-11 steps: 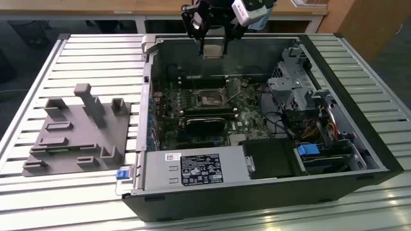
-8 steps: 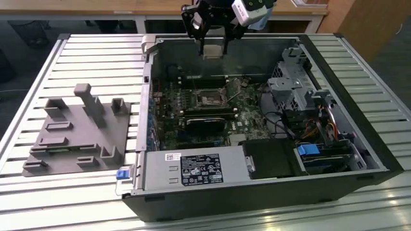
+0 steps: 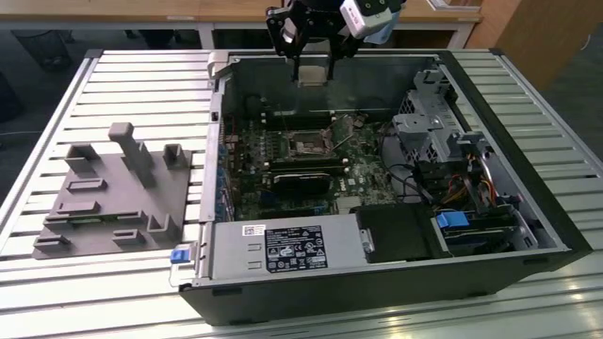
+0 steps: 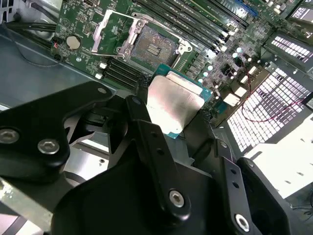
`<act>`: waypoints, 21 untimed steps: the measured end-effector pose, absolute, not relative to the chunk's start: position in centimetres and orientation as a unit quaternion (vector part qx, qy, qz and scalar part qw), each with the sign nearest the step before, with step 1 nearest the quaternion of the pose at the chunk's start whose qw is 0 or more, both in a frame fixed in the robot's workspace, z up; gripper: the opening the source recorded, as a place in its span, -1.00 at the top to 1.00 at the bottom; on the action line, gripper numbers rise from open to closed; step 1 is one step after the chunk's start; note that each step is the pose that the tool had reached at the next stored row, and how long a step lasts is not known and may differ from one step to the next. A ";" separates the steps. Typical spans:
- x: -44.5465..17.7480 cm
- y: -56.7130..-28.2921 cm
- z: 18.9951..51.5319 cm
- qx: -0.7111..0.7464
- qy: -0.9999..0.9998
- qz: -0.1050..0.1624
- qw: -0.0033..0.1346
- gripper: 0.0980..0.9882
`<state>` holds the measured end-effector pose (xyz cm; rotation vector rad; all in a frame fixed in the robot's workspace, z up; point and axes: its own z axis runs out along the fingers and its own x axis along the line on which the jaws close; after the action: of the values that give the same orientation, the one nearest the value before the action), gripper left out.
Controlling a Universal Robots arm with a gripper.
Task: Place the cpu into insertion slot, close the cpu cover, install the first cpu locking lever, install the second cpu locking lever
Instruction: 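Place the cpu into insertion slot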
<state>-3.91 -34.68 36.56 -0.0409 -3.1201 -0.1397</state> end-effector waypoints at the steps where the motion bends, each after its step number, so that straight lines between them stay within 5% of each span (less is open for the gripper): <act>1: -3.9 -34.7 36.6 -0.013 -0.999 -0.045 0.009 0.00; 21: -3.9 -34.7 36.4 -0.121 -0.992 -0.045 0.004 0.00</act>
<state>-3.91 -34.67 36.36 -0.3778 -3.1071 -0.1410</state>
